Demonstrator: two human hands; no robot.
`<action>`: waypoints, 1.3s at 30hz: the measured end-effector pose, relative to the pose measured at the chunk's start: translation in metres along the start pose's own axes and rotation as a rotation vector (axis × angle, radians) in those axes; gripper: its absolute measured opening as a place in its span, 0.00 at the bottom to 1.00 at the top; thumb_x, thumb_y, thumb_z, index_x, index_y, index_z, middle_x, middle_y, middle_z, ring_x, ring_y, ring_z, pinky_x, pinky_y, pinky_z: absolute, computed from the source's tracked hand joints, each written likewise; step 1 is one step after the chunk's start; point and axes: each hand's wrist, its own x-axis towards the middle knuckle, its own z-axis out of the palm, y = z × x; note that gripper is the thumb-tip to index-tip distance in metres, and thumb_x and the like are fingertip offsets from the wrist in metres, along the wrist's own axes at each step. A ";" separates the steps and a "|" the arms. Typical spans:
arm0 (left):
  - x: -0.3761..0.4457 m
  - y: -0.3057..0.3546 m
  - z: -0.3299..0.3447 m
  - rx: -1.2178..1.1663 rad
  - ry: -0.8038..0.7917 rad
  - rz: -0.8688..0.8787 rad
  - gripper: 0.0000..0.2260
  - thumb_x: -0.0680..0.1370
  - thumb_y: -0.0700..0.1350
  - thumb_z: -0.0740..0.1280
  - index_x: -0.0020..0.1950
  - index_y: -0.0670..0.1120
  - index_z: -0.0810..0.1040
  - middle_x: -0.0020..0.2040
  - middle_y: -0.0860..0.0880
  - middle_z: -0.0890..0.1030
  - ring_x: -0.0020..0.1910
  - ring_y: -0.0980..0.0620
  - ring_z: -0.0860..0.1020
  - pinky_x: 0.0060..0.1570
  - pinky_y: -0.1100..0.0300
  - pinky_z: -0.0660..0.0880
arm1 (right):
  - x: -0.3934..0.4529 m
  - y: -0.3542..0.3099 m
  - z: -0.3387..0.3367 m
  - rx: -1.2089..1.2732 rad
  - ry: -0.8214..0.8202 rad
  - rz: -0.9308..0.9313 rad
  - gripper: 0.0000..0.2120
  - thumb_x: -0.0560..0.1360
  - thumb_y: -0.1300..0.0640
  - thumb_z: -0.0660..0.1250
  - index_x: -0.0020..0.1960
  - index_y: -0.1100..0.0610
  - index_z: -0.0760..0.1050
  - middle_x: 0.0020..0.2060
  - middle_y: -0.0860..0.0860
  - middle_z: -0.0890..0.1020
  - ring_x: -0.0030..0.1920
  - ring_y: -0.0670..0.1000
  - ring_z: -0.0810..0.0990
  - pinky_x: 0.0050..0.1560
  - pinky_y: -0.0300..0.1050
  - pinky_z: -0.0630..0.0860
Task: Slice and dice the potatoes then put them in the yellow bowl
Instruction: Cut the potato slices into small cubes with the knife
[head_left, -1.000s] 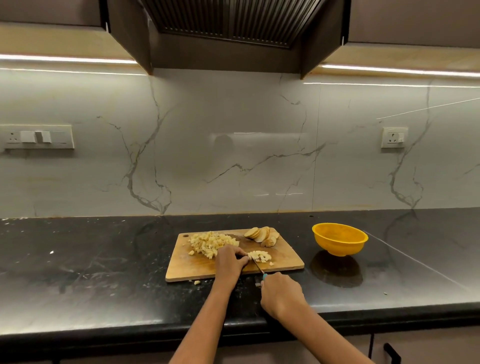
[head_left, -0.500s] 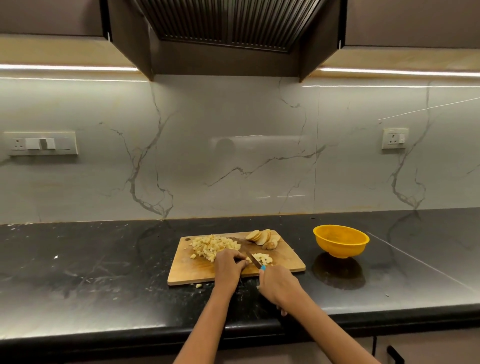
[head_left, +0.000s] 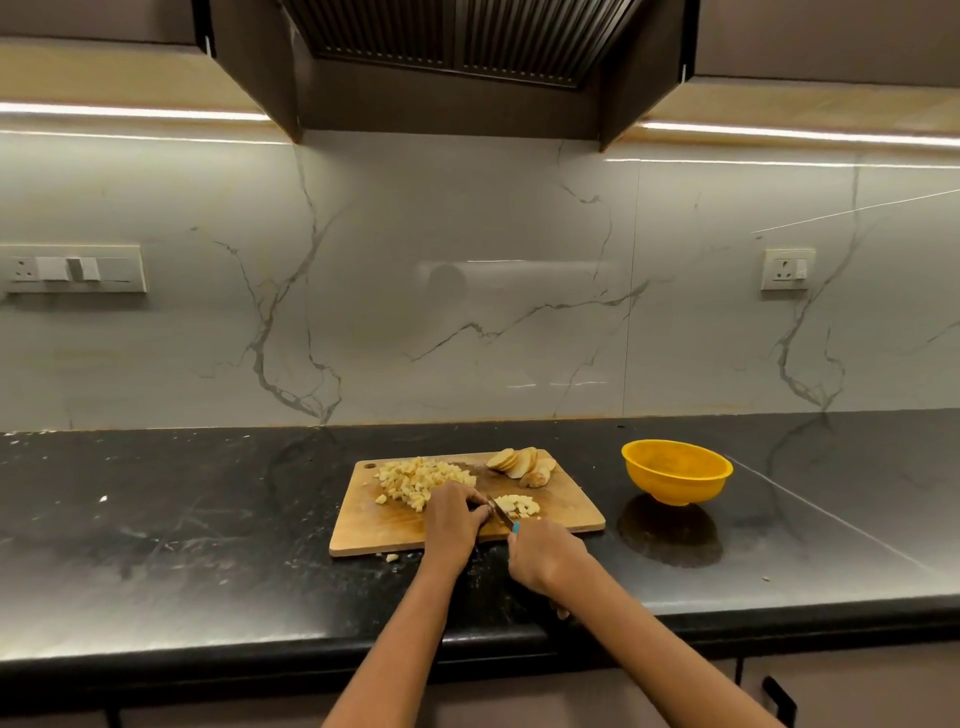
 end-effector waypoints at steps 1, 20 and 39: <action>0.000 0.000 0.000 0.015 0.010 -0.003 0.05 0.74 0.42 0.71 0.48 0.44 0.84 0.45 0.48 0.83 0.46 0.56 0.78 0.46 0.68 0.69 | -0.003 0.001 0.000 -0.021 0.008 -0.005 0.16 0.82 0.54 0.55 0.62 0.61 0.73 0.59 0.57 0.78 0.59 0.56 0.77 0.54 0.46 0.73; 0.000 0.004 -0.003 -0.171 -0.034 0.102 0.09 0.67 0.46 0.77 0.45 0.46 0.83 0.42 0.52 0.83 0.43 0.59 0.78 0.50 0.62 0.74 | 0.001 0.028 -0.020 0.391 0.186 0.049 0.19 0.83 0.50 0.48 0.46 0.60 0.71 0.31 0.51 0.76 0.29 0.48 0.78 0.24 0.34 0.71; 0.008 -0.025 -0.020 0.057 0.048 0.009 0.02 0.73 0.41 0.71 0.42 0.43 0.83 0.42 0.47 0.83 0.44 0.52 0.79 0.43 0.64 0.70 | 0.010 -0.008 0.001 0.046 0.160 0.079 0.12 0.78 0.60 0.57 0.56 0.60 0.77 0.53 0.55 0.81 0.54 0.55 0.79 0.42 0.43 0.69</action>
